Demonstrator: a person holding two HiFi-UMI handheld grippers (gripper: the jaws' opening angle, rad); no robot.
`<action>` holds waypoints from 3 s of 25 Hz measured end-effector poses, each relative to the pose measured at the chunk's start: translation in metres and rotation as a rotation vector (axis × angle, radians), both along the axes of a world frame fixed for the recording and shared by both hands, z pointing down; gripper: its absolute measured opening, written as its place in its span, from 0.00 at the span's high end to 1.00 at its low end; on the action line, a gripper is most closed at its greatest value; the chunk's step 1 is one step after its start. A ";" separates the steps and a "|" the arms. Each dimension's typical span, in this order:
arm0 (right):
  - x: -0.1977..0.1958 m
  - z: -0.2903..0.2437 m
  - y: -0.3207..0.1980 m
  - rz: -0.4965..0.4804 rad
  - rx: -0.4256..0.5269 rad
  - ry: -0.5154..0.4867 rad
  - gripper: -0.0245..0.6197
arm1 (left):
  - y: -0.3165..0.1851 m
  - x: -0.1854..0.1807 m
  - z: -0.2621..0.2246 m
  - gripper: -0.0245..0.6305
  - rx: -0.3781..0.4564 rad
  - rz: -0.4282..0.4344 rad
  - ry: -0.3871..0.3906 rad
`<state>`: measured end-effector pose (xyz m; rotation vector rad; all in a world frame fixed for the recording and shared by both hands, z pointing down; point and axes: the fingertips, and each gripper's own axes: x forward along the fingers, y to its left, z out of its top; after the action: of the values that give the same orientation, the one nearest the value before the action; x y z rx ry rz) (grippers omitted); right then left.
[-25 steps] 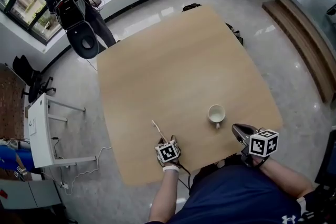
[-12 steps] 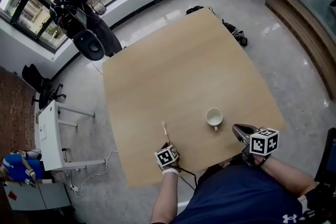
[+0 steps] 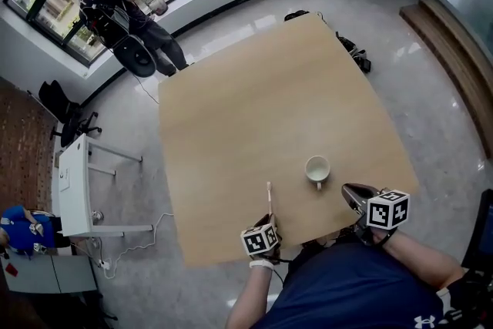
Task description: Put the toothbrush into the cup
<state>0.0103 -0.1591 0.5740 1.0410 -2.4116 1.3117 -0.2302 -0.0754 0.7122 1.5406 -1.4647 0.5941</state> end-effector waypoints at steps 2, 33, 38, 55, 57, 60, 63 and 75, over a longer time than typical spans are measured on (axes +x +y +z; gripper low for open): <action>-0.006 -0.001 0.002 -0.017 0.001 -0.004 0.94 | -0.002 0.013 -0.015 0.87 0.029 0.031 0.014; -0.050 -0.090 0.021 -0.153 0.302 -0.262 0.80 | -0.025 0.173 -0.206 0.87 0.534 0.591 0.357; -0.049 -0.100 0.027 -0.165 0.283 -0.368 0.80 | -0.021 0.175 -0.202 0.87 0.544 0.615 0.371; -0.045 -0.100 0.025 -0.154 0.279 -0.406 0.95 | -0.019 0.173 -0.178 0.86 0.506 0.633 0.304; -0.045 -0.099 0.024 -0.158 0.271 -0.408 0.95 | -0.019 0.175 -0.180 0.87 0.515 0.631 0.308; -0.046 -0.096 0.024 -0.157 0.254 -0.407 0.95 | -0.024 0.170 -0.184 0.87 0.533 0.579 0.304; -0.044 -0.091 0.023 -0.148 0.237 -0.402 0.85 | -0.031 0.167 -0.199 0.87 0.559 0.531 0.298; -0.035 -0.100 -0.003 -0.072 0.119 -0.587 0.86 | -0.032 0.181 -0.214 0.86 0.629 0.573 0.349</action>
<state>-0.0248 -0.1620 0.4739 0.6425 -2.9387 1.6451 -0.0491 -0.1077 0.4985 2.4517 -0.9697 0.1504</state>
